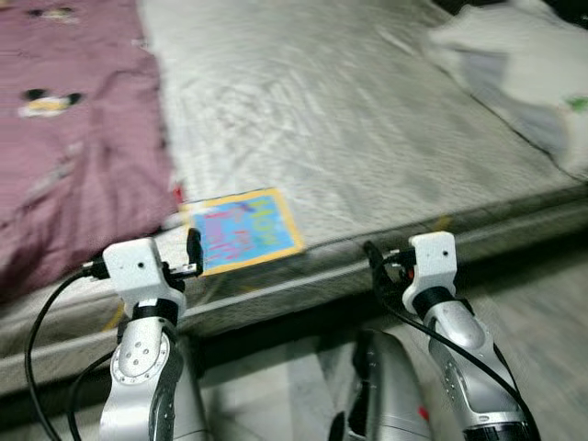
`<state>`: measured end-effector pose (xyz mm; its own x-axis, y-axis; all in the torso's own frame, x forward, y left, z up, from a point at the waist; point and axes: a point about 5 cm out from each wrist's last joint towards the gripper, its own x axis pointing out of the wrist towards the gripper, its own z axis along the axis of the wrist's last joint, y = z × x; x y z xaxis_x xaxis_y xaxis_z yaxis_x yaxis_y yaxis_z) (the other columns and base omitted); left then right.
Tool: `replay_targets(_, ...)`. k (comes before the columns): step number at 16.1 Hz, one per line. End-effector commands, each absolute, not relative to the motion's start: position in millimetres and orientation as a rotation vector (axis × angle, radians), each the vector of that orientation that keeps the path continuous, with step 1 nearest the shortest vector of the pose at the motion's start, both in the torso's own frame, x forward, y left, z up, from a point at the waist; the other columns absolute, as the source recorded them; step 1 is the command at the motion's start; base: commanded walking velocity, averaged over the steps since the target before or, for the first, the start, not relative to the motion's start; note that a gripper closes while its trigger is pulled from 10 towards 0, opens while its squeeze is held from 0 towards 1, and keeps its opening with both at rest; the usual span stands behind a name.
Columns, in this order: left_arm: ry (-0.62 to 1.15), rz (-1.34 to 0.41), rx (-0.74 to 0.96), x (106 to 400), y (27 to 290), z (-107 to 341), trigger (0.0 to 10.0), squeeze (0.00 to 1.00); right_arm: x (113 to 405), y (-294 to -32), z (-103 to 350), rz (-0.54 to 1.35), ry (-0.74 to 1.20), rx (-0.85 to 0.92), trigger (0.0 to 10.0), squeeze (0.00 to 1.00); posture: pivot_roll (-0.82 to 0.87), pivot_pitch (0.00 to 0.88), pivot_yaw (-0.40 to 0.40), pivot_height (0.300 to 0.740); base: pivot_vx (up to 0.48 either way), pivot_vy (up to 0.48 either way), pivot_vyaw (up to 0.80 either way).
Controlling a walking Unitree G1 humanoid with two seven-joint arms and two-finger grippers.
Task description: Clean up the room
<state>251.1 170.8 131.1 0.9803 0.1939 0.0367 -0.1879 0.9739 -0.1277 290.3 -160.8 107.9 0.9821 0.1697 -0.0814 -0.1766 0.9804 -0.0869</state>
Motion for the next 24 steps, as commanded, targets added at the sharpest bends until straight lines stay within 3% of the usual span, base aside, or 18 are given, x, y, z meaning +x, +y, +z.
replay_targets(1,-0.047,0.235,-0.119,246.8,176.5,132.6,10.0,0.00,292.0,-158.7,111.3,0.187,0.057,-0.093,10.0,0.00,-0.03,0.148,-0.067,0.478,0.000,0.000,0.71)
replay_targets(5,-0.036,0.227,-0.119,253.0,181.0,131.5,10.0,0.00,293.3,-160.4,111.8,0.174,0.056,-0.091,10.0,0.00,-0.03,0.140,-0.063,0.478,0.000,0.000,0.10)
replay_targets(10,0.010,0.180,-0.142,282.4,184.7,128.9,10.0,0.00,290.0,-173.5,123.0,0.101,0.020,-0.121,10.0,0.00,-0.07,0.145,-0.062,0.478,0.000,0.000,0.00)
replay_targets(16,0.150,0.067,-0.177,307.5,165.2,101.2,10.0,0.00,272.2,-198.6,136.1,0.029,0.032,-0.151,10.0,0.00,-0.17,0.217,-0.090,0.478,0.000,0.000,0.00)
replay_targets(24,0.224,-0.090,-0.321,326.2,135.8,87.4,10.0,0.00,253.7,-201.3,142.2,0.045,0.074,-0.188,10.0,0.00,-0.24,0.259,-0.106,0.478,0.000,0.000,0.00)
